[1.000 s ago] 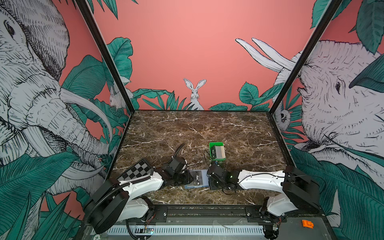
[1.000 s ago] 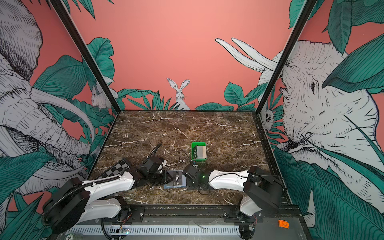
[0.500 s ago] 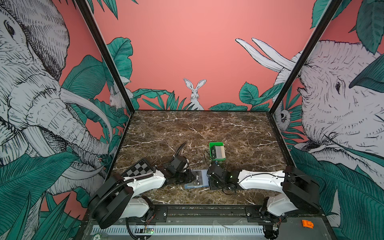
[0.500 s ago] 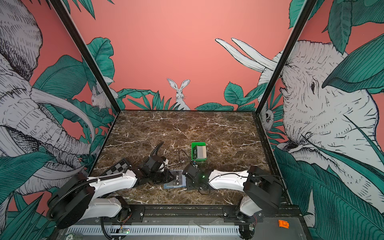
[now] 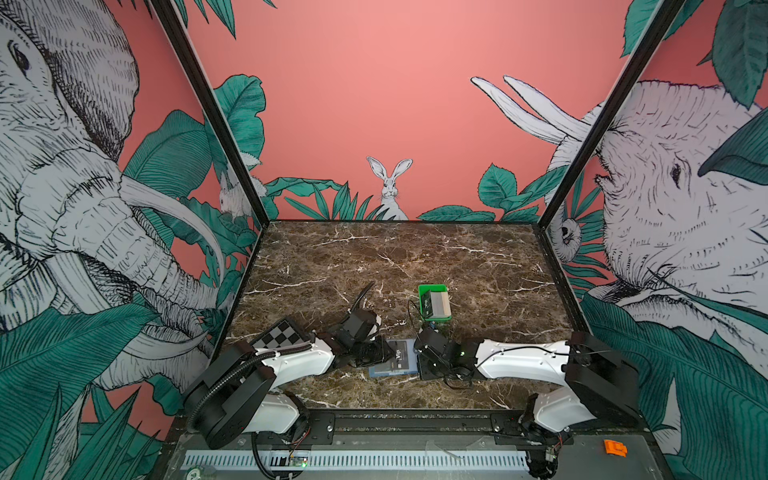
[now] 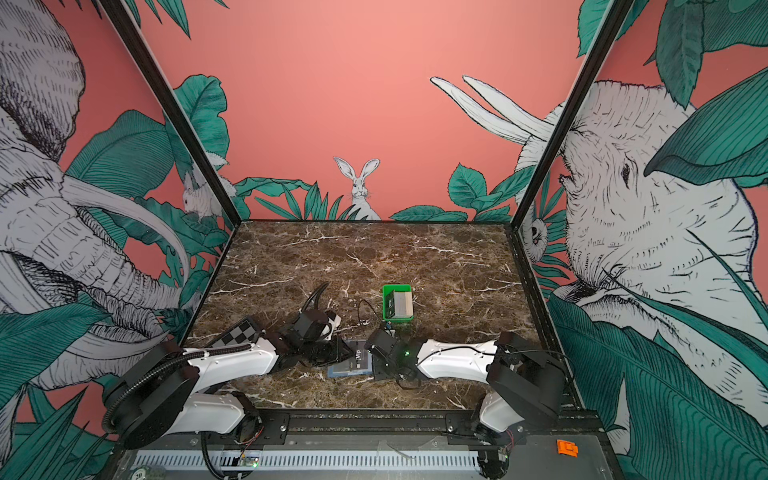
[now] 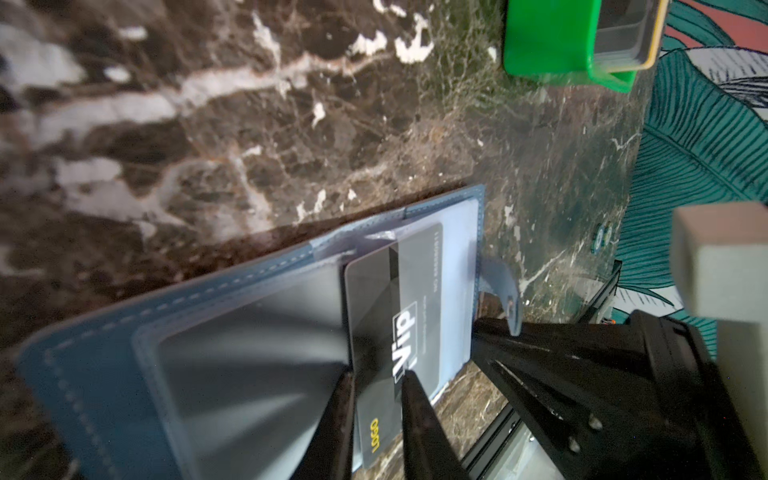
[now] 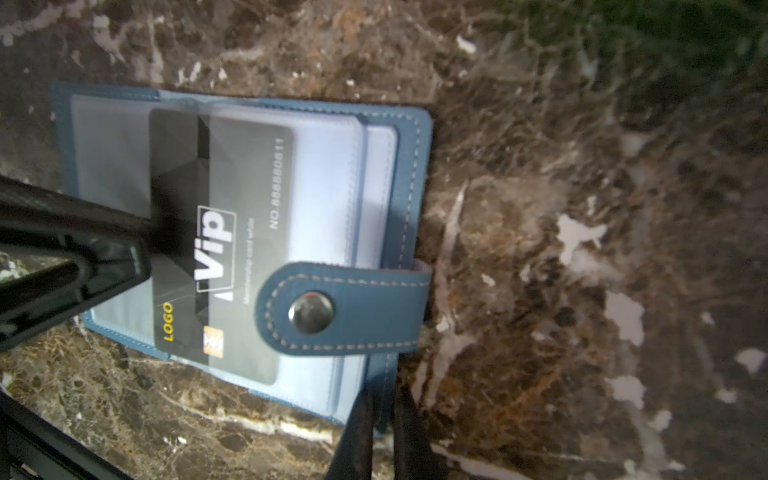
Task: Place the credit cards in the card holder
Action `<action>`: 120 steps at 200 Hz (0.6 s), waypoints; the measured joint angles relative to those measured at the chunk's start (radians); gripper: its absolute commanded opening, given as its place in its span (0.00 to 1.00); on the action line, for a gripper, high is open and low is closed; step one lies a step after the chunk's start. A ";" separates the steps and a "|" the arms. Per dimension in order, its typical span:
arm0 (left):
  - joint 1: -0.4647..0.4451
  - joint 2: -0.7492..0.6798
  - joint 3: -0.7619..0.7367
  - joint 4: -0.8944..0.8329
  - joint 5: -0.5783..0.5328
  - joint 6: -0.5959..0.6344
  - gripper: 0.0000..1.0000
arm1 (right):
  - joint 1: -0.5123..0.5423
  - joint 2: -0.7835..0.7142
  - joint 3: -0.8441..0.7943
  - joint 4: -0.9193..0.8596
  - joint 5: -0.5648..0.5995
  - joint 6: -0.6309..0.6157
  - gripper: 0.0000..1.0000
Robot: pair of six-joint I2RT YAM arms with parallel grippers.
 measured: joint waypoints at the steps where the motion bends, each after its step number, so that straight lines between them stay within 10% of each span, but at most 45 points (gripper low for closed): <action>1: 0.000 0.000 0.000 0.001 0.000 0.000 0.23 | 0.000 0.000 0.000 0.000 0.000 0.000 0.12; 120: -0.053 0.071 0.024 0.065 0.005 -0.028 0.23 | 0.003 0.001 0.000 0.000 0.005 0.000 0.11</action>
